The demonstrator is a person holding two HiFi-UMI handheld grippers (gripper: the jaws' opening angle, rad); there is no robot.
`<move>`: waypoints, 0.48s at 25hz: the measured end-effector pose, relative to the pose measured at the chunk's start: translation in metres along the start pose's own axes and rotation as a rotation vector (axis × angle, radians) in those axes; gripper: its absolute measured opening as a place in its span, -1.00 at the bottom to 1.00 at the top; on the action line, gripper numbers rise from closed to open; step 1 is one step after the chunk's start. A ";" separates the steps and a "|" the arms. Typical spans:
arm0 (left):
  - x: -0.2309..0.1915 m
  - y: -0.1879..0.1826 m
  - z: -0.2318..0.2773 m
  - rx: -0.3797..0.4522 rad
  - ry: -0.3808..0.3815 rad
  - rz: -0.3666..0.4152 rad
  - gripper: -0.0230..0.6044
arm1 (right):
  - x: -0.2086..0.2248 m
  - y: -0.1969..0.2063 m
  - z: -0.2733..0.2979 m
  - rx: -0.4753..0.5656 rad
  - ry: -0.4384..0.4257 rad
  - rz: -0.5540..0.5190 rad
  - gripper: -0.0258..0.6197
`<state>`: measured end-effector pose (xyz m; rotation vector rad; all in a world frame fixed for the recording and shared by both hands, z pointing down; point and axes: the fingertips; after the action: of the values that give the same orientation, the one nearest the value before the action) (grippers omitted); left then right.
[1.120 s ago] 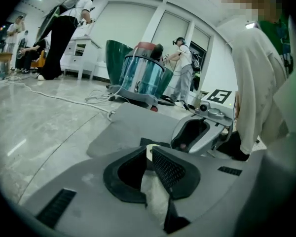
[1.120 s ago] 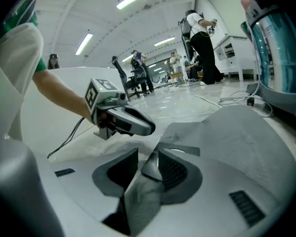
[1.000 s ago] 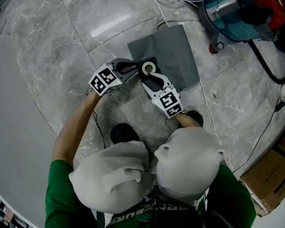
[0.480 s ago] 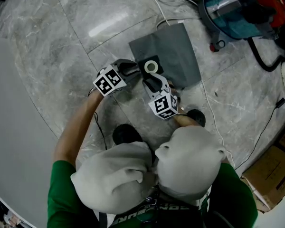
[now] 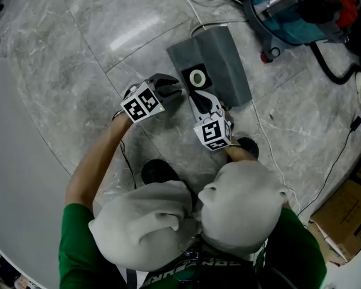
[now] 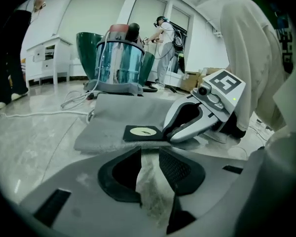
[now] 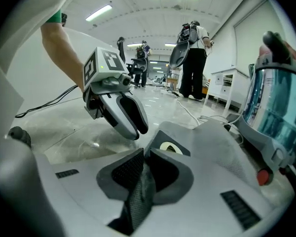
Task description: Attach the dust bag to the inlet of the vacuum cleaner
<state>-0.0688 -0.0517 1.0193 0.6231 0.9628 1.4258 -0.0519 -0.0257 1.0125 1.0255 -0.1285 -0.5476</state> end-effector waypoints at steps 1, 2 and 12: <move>-0.002 -0.004 0.001 -0.005 0.003 0.025 -0.60 | 0.005 -0.002 -0.003 0.007 0.009 0.005 -0.79; -0.004 -0.011 0.002 -0.007 0.006 0.052 -0.60 | 0.010 -0.005 -0.007 0.014 0.016 0.009 -0.80; -0.022 -0.081 0.026 -0.073 0.090 0.316 -0.60 | 0.043 -0.016 -0.040 0.053 0.031 0.012 -0.86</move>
<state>-0.0011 -0.0763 0.9680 0.6832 0.9057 1.7739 -0.0062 -0.0219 0.9717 1.0837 -0.1222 -0.5195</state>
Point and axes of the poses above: the fingertips, and each gripper's own axes: z forward along the fingers, x to its right, y out of its underside, and after that the axes turned 6 degrees about x, right-handed
